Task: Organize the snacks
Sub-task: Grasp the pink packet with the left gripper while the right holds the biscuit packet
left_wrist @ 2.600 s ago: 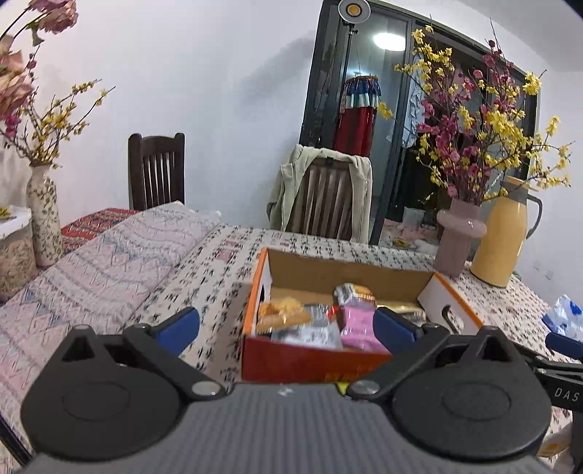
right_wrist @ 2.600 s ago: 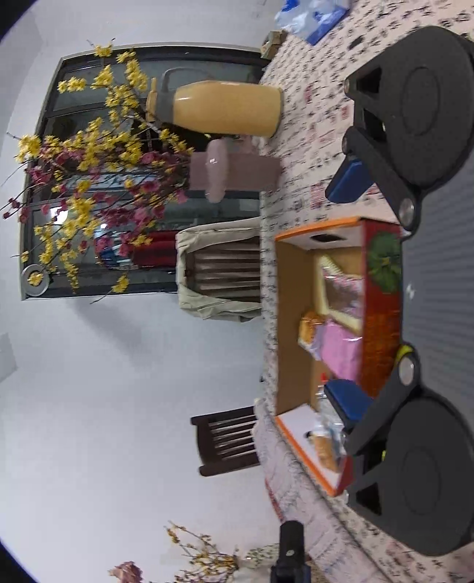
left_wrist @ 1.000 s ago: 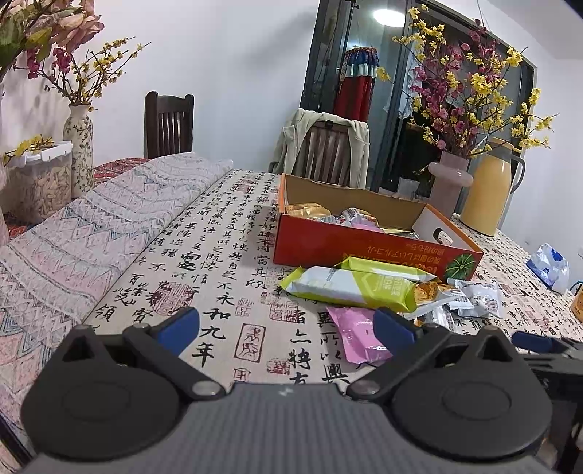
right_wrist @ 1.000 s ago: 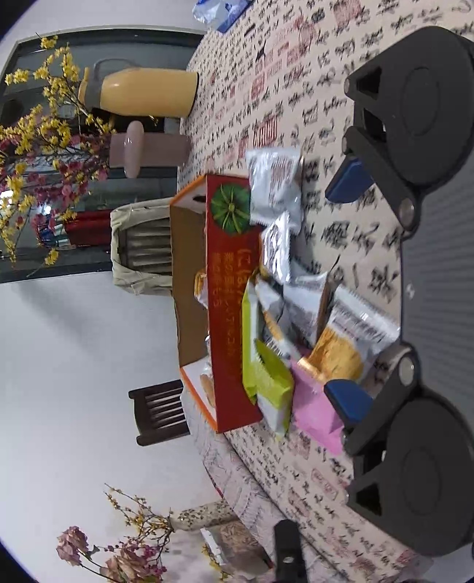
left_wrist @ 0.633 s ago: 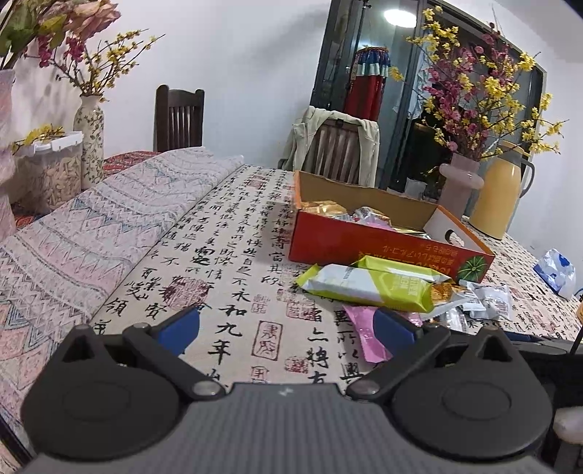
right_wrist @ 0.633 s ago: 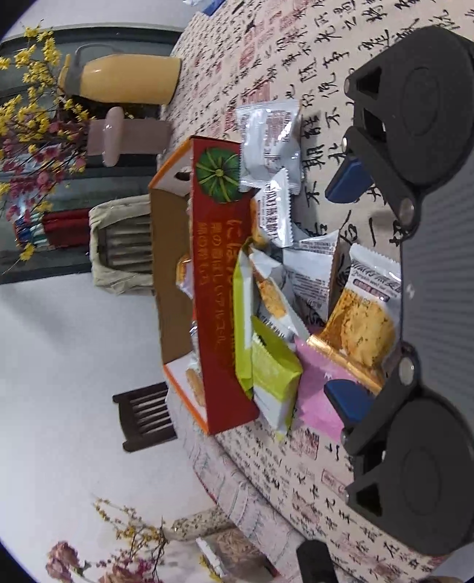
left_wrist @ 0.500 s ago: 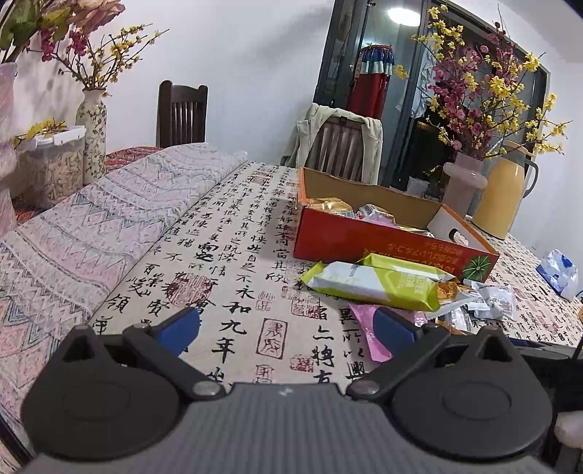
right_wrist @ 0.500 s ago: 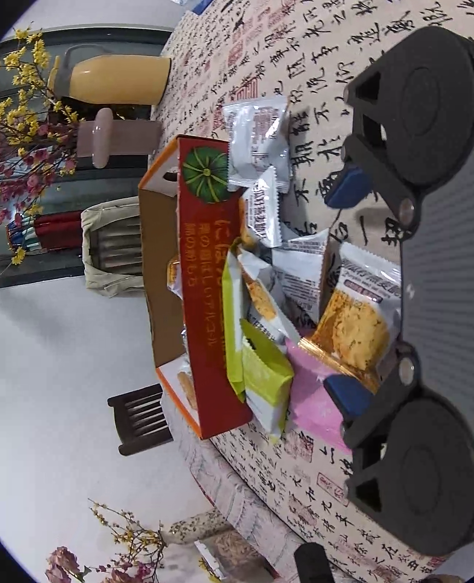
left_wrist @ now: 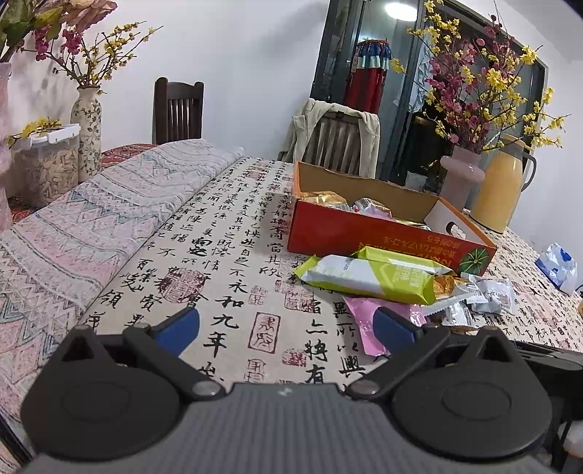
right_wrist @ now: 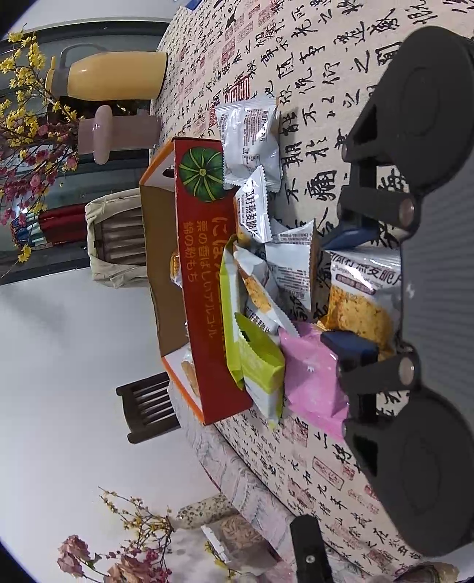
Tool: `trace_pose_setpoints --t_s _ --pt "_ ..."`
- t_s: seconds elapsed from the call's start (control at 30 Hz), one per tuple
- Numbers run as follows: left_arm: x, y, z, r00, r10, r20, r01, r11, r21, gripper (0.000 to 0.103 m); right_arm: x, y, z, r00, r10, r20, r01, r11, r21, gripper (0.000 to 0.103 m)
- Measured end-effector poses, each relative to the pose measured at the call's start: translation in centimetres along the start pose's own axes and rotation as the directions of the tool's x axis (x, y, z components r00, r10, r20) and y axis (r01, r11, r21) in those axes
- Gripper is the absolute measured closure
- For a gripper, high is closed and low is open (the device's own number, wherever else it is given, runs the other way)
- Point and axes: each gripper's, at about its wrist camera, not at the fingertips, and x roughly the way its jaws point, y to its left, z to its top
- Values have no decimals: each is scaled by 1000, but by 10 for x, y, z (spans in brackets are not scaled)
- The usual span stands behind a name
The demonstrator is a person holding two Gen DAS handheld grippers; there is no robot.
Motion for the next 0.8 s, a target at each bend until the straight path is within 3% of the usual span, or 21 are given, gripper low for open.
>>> trace_pose_setpoints --t_s 0.8 --pt "19 -37 0 997 -36 -75 37 999 9 0 -42 -47 0 992 0 124 -10 996 84 57"
